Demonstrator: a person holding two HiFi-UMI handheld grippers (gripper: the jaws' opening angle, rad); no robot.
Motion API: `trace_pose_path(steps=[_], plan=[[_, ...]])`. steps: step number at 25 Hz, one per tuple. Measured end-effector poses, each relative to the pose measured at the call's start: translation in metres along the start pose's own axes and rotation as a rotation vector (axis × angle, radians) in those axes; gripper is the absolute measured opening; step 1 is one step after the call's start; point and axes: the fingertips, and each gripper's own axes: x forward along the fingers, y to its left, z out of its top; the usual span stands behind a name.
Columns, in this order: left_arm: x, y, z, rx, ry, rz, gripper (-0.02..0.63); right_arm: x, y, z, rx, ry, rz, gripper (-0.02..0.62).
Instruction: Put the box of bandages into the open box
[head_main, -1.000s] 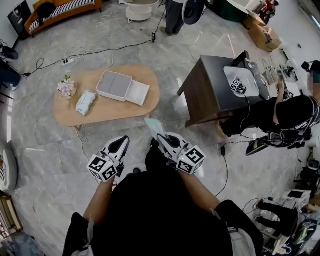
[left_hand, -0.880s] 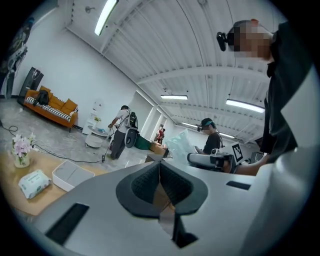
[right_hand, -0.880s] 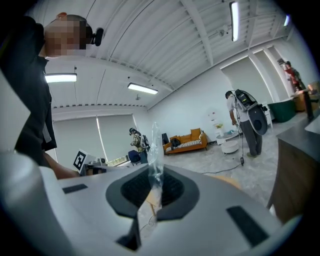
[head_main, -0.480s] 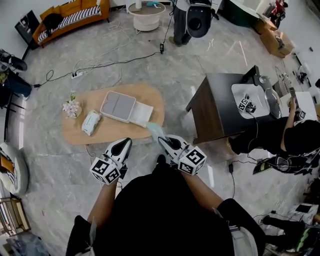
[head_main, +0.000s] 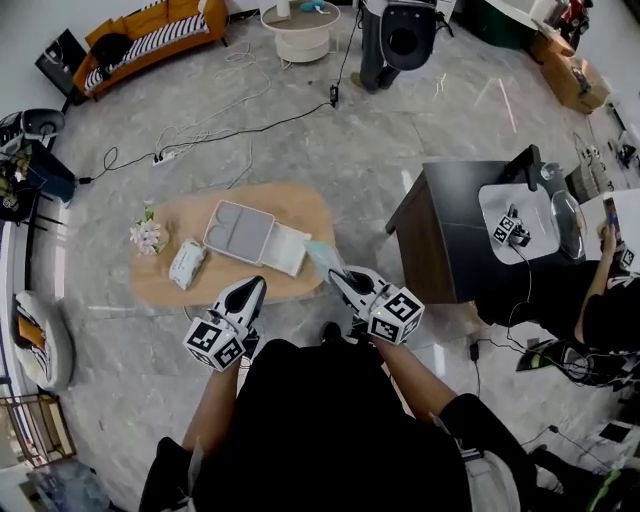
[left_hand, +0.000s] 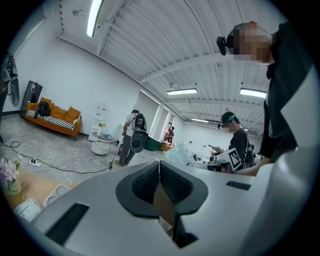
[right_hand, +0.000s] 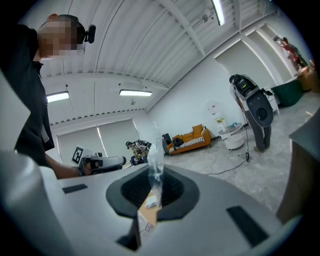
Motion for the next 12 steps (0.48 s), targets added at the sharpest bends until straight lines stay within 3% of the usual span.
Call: trace_pose_path(steps=[7, 12], plan=[[0.023, 0.051, 0.004, -0.028, 0.032, 0.028, 0.018, 0.038, -0.040, -0.004, 0.067, 0.027, -0.020, 0.020], [0.043, 0.104, 0.001, -0.071, 0.045, -0.003, 0.018, 0.077, -0.060, -0.011, 0.086, 0.080, -0.068, 0.020]])
